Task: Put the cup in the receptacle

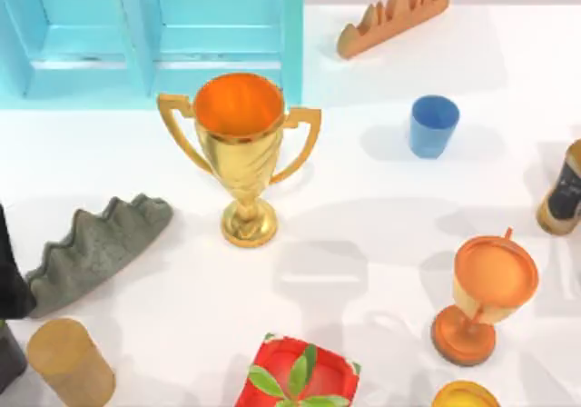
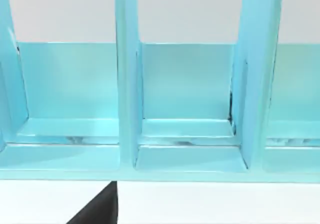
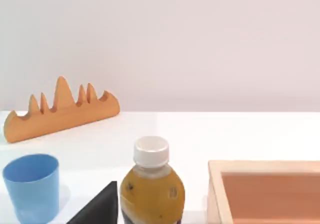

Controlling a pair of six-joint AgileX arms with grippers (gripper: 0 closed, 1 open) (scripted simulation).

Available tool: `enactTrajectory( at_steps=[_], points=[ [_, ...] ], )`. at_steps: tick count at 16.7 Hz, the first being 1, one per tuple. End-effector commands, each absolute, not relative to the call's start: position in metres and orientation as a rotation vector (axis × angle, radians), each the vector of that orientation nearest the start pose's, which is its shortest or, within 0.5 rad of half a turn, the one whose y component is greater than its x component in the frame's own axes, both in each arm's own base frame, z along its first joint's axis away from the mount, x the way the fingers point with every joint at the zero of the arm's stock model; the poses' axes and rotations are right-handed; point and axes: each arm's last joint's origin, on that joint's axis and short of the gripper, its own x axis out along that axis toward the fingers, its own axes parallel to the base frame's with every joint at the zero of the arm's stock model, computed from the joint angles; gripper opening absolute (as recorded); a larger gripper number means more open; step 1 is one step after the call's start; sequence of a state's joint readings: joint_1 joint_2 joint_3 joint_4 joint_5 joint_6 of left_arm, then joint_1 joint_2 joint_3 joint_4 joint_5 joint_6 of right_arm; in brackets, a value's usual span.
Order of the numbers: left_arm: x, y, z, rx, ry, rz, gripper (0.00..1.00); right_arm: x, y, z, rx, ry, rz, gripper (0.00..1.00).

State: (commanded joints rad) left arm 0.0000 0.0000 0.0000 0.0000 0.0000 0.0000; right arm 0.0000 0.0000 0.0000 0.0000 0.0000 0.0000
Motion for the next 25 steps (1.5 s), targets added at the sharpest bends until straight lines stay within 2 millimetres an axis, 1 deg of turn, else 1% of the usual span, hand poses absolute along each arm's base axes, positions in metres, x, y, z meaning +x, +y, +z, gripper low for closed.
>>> enactTrajectory(
  at_steps=[3, 5, 7, 9, 11, 12, 14, 15, 17, 18, 19, 21, 23, 25],
  points=[
    [0.106, -0.001, 0.16, 0.0, 0.0, 0.0, 1.0, 0.106, -0.001, 0.162, 0.002, 0.002, 0.001, 1.0],
    [0.106, -0.001, 0.16, 0.0, 0.0, 0.0, 1.0, 0.106, 0.0, 0.173, 0.012, 0.016, 0.004, 1.0],
    [0.106, -0.001, 0.16, 0.0, 0.0, 0.0, 1.0, 0.108, 0.001, 0.193, 0.029, 0.051, 0.01, 1.0],
    [0.106, -0.001, 0.16, 0.0, 0.0, 0.0, 1.0, 0.115, 0.002, 0.218, 0.048, 0.109, 0.015, 1.0],
    [0.106, -0.001, 0.16, 0.0, 0.0, 0.0, 1.0, 0.128, 0.005, 0.245, 0.064, 0.195, 0.018, 1.0],
    [0.106, -0.001, 0.16, 0.0, 0.0, 0.0, 1.0, 0.138, 0.007, 0.258, 0.069, 0.249, 0.018, 1.0],
    [0.106, -0.001, 0.16, 0.0, 0.0, 0.0, 1.0, 0.164, 0.013, 0.282, 0.072, 0.377, 0.013, 1.0],
    [0.106, -0.001, 0.16, 0.0, 0.0, 0.0, 1.0, 0.181, 0.016, 0.291, 0.068, 0.452, 0.009, 1.0],
    [0.106, -0.001, 0.16, 0.0, 0.0, 0.0, 1.0, 0.22, 0.026, 0.301, 0.049, 0.616, -0.003, 1.0],
    [0.106, -0.001, 0.16, 0.0, 0.0, 0.0, 1.0, 0.241, 0.032, 0.303, 0.035, 0.701, -0.011, 1.0],
    [0.106, -0.001, 0.16, 0.0, 0.0, 0.0, 1.0, 0.262, 0.039, 0.302, 0.018, 0.788, -0.018, 1.0],
    [0.106, -0.001, 0.16, 0.0, 0.0, 0.0, 1.0, 0.304, 0.054, 0.294, -0.022, 0.955, -0.034, 1.0],
    [0.106, -0.001, 0.16, 0.0, 0.0, 0.0, 1.0, 0.343, 0.072, 0.279, -0.063, 1.104, -0.047, 1.0],
    [0.106, -0.001, 0.16, 0.0, 0.0, 0.0, 1.0, 0.376, 0.092, 0.262, -0.093, 1.225, -0.055, 1.0]
  ],
)
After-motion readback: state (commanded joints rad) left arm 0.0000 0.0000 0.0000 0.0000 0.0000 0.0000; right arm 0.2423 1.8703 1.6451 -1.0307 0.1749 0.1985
